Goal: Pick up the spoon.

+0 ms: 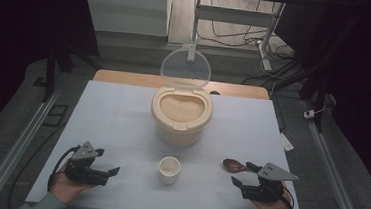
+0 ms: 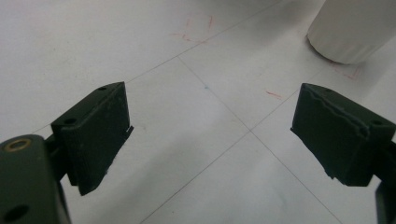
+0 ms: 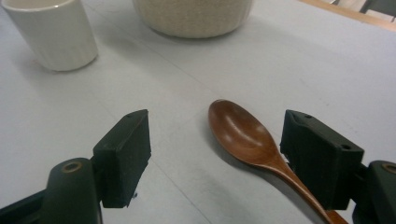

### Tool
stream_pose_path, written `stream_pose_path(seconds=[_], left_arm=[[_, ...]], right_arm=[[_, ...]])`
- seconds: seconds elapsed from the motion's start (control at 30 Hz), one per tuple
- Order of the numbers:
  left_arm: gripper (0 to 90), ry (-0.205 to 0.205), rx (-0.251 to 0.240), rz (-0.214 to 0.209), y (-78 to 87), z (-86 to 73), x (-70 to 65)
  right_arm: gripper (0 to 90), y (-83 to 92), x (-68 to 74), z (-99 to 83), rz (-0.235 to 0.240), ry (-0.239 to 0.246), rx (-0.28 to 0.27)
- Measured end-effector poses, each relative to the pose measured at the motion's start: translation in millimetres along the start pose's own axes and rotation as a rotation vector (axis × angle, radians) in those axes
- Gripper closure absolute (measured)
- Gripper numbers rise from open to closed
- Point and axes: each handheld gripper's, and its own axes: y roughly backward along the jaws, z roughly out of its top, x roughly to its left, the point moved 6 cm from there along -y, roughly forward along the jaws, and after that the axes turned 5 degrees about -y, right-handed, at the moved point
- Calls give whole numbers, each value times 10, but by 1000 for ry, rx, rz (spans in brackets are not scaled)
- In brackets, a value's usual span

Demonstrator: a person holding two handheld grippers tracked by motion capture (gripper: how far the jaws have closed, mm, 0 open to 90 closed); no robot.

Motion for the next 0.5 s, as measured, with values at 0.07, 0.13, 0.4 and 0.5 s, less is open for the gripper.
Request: stream_pose_path(seconds=[0.07,0.13,0.4,0.5], left_arm=[[112,-2,0,0,-4,4,0],[112,-1,2,3,-8,1,4],[111,2,2,6,5,-3,12],[111,-3,4,7,3,-3,7]], right_arm=[[250,1,1,-2,0,4,4],[253,2,-3,-3,1,-2,1],[274,20,-4,-5,3,-10,8],[278,20,2,1,8,-5,13]])
